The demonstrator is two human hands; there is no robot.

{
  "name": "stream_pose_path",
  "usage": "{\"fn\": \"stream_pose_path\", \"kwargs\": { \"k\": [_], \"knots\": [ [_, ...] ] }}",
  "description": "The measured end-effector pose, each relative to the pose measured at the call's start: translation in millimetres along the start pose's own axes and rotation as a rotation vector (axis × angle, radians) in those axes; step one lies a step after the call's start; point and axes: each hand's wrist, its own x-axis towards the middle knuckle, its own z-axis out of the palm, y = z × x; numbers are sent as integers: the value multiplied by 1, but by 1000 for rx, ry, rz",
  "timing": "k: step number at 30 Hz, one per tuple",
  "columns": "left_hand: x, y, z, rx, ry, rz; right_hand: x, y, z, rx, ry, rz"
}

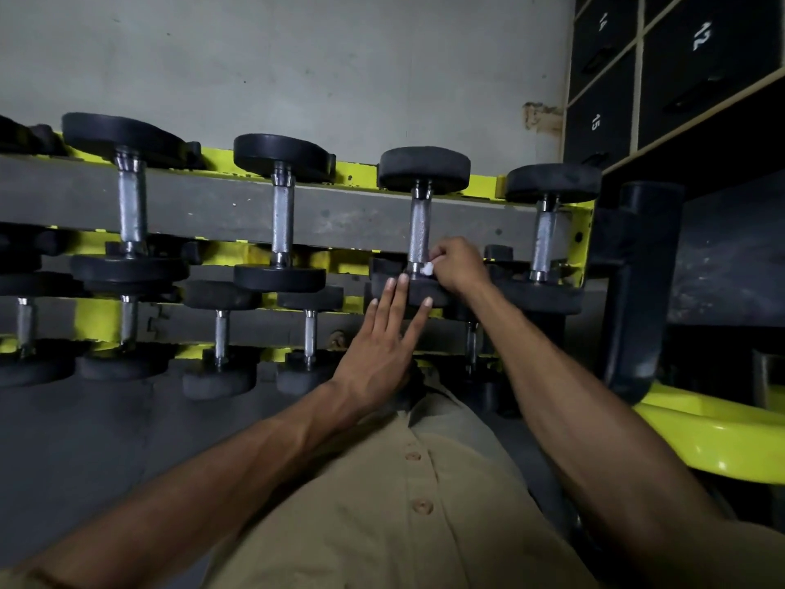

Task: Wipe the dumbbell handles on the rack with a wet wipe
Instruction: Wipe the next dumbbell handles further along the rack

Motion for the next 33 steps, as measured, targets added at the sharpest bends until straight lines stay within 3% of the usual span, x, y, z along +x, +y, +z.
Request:
{"fn": "stream_pose_path", "kwargs": {
  "k": [5,12,16,21,23,29,33],
  "knots": [
    [0,-3,2,42,19,-10,8,-13,-5,550,-230,62],
    [1,12,-2,42,12,-87,28,-6,-10,631,-446,103],
    [1,14,-3,56,9,-130,41,-1,-4,751,-293,143],
    [-1,25,-9,31,-65,-184,62,-52,-20,1050,44,237],
    [-1,30,-11,-7,-57,-209,52,-55,-18,866,141,215],
    [0,35,-12,14,-66,-244,0,5,4,312,14,-42],
    [0,36,-13,48,-78,-247,14,-9,-13,220,265,-277]
  ]
}}
